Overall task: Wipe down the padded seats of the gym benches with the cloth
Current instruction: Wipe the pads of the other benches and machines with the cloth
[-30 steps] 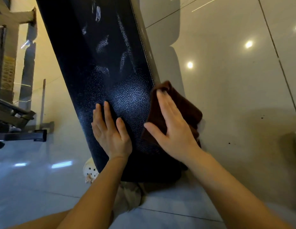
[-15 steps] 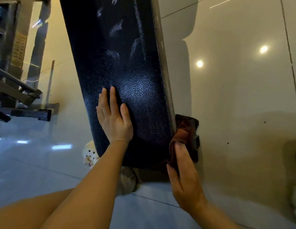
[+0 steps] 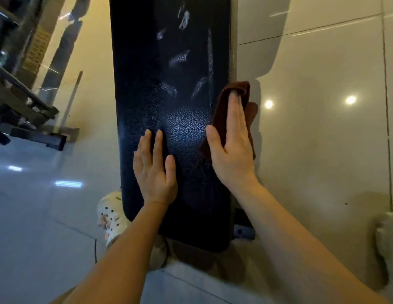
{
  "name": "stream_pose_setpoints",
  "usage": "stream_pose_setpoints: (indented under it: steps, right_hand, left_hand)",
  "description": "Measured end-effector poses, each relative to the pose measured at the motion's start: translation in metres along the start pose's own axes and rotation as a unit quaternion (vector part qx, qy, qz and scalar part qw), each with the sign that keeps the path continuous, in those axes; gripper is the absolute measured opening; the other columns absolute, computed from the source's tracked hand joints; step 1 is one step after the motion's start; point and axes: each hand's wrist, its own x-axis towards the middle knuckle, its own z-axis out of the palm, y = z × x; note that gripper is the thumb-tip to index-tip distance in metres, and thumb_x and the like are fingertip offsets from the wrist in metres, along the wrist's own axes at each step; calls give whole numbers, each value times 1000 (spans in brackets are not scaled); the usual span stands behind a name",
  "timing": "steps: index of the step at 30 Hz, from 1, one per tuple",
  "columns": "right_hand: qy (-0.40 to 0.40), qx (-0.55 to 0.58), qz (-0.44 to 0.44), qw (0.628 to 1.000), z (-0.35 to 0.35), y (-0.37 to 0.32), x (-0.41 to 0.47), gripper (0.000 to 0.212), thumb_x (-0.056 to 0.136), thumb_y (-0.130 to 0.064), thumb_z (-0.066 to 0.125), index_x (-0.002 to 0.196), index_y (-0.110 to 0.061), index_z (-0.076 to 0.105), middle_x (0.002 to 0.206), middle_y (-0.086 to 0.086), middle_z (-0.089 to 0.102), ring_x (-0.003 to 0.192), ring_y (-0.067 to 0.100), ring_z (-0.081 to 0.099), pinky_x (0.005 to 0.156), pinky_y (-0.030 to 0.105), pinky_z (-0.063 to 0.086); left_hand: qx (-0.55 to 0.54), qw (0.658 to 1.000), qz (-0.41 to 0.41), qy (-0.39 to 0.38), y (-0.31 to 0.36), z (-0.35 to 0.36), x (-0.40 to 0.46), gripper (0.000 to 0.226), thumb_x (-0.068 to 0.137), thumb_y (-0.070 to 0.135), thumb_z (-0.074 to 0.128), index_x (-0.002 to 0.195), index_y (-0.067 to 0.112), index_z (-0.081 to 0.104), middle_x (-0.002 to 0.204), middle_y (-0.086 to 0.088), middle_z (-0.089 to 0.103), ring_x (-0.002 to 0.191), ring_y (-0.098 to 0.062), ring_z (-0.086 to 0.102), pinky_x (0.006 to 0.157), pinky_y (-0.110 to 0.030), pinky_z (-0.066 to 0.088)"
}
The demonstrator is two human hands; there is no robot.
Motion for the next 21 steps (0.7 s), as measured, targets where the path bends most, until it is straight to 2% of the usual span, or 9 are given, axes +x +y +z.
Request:
stream_pose_setpoints:
  steps: [4,6,10,12,14,16,18,21]
  right_hand:
    - [-11,-33,13,999,8,13,-79,64,101,-28,40,154,-14,7,160,4,15,150,13,10,119,17,6]
    - [-38,-42,26,998,5,17,-94,66,100,-33,36,154,-17,1,160,3,11,150,9,5,119,17,4]
    - [-102,28,36,994,-14,3,-46,62,101,-39,32,148,-26,-7,157,-13,-2,144,-10,-9,115,10,-4]
    - [-110,49,33,992,-21,-5,11,62,103,-36,32,149,-26,-9,159,-14,-6,145,-6,-10,116,14,-6]
    - [-105,42,40,993,-21,-12,57,64,106,-32,35,154,-18,-6,163,-4,-5,148,6,-8,119,23,-5]
    - [-106,37,53,992,-19,-18,69,67,105,-31,38,155,-15,-4,164,2,-4,149,12,-7,119,26,-3]
    - [-127,23,56,990,-21,-17,67,69,104,-32,39,155,-17,-6,164,1,-6,149,12,-7,119,26,-2]
    - [-153,-7,83,985,-30,-22,61,71,104,-31,39,154,-19,-10,164,-1,-8,149,12,-7,118,26,0]
  left_hand:
    - [5,999,-18,-26,1,-3,-1,56,99,44,22,151,23,23,159,-6,22,146,-21,17,119,-44,11]
    - [13,999,-23,-37,3,-6,-1,57,99,45,21,151,23,21,160,-4,18,146,-21,17,119,-42,9]
    - [11,994,-53,-96,17,-18,0,59,96,53,16,149,29,6,158,9,0,147,-10,3,122,-43,6]
    - [-15,984,-88,-154,26,-32,6,68,90,66,15,148,34,-2,156,15,-10,146,-6,-5,122,-44,5]
    - [-8,966,-123,-226,40,-50,18,88,83,82,28,151,36,-3,158,16,-13,148,-9,-4,122,-44,9]
    - [27,941,-168,-292,57,-65,28,111,68,84,44,154,31,-1,161,10,-13,149,-15,1,118,-46,16]
    - [22,935,-189,-300,67,-66,33,121,61,81,52,156,26,1,163,4,-11,150,-22,4,118,-46,18]
    - [5,935,-201,-294,70,-64,37,119,67,73,65,156,22,4,163,-2,-8,150,-29,4,118,-49,18]
